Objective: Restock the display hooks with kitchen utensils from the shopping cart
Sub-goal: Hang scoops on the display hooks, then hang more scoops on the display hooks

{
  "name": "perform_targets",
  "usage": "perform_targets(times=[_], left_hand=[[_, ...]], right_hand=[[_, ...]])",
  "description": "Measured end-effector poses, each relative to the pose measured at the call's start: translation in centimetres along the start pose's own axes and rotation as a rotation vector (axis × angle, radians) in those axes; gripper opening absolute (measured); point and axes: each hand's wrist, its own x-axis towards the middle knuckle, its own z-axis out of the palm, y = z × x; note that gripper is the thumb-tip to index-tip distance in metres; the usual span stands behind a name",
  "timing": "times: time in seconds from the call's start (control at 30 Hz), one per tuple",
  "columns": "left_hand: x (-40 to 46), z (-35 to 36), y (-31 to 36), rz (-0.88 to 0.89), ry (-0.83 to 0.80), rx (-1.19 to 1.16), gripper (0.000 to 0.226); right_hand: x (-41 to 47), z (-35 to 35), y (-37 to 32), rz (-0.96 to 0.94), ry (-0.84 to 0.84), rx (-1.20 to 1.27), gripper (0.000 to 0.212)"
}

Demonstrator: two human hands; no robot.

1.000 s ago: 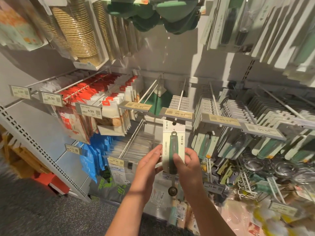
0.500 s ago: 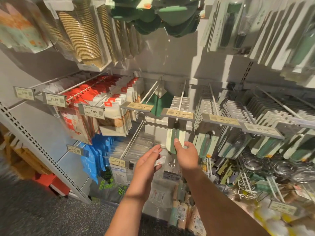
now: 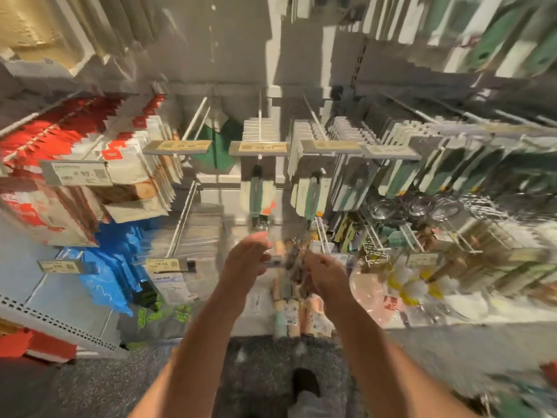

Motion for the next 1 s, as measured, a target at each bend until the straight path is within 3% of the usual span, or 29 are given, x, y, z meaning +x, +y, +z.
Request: perform_targets(times=[0.1, 0.23, 0.4, 0.63, 0.73, 1.0], left_hand=[[-1.1, 2.4, -1.6, -0.003, -0.124, 0.052, 0.013], [-3.2, 5.8, -3.4, -0.043, -0.238, 0.102, 0.015], [-5.5, 12.4, -6.8, -0.115, -0.342, 0.254, 0.012], [-10.7, 28.6, -11.0, -0.191, -0.538, 0.322, 0.018], [-13.9, 36.1, -14.2, -0.165, -0.538, 0.366, 0.02], [-23.9, 54.1, -21.9, -0.134, -0.762, 0.499, 0.015]], right_hand=[[-1.8, -3.0, 1.2, 0.017, 0.052, 0.0, 0.04], [-3.8, -7.3, 3.6, 0.044, 0.153, 0.034, 0.023], [-6.0, -14.5, 7.4, 0.061, 0.295, 0.085, 0.026], [-10.3, -30.8, 12.9, 0.065, 0.48, 0.231, 0.027], [-12.4, -38.5, 16.2, 0.103, 0.552, 0.285, 0.027], [-19.8, -55.7, 26.8, 0.283, 0.905, 0.54, 0.029]])
